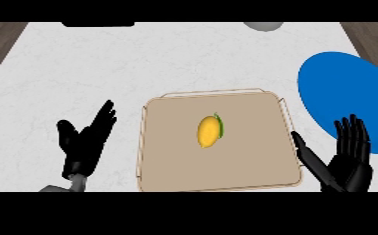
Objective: Pick the lemon from the tray and place it in the plate
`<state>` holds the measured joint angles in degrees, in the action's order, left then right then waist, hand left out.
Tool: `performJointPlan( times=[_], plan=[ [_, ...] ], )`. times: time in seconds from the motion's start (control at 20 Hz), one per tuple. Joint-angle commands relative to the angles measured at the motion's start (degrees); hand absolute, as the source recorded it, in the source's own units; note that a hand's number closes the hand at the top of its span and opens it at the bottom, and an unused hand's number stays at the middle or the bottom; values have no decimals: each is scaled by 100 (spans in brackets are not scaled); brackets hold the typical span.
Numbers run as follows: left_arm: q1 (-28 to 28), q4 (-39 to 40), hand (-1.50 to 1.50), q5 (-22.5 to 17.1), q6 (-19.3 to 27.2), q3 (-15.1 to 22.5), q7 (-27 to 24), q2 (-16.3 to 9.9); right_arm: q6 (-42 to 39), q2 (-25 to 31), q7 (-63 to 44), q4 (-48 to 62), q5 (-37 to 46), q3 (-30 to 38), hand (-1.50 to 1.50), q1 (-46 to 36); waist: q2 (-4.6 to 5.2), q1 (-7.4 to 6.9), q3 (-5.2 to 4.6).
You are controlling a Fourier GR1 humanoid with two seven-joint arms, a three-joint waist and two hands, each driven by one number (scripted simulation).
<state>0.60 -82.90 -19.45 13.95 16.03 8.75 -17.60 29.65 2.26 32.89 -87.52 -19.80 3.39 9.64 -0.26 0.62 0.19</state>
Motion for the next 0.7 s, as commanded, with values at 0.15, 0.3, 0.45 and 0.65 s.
performJointPlan(
  times=[0.15, 0.3, 0.45, 0.65],
  plan=[
    [244, 385, 0, 101, -49, 19, 29, 183, -73, 969, -1347, -482, 1084, -1089, -150, 647, 44, -39, -36],
    [40, 103, 0, 161, -1, 88, 143, 107, -197, 1568, -2070, -906, 1613, -1515, -150, 747, 27, -105, -39],
    [-160, 250, 0, 120, -228, 83, -90, 142, -9, 1695, -2821, -1522, 2134, -1974, -150, 873, 25, -77, -34],
    [-19, 355, 0, 117, -212, 14, -76, 259, 154, 1864, -4720, -1945, 2774, -2341, -150, 100, 40, -111, -37]
  ],
)
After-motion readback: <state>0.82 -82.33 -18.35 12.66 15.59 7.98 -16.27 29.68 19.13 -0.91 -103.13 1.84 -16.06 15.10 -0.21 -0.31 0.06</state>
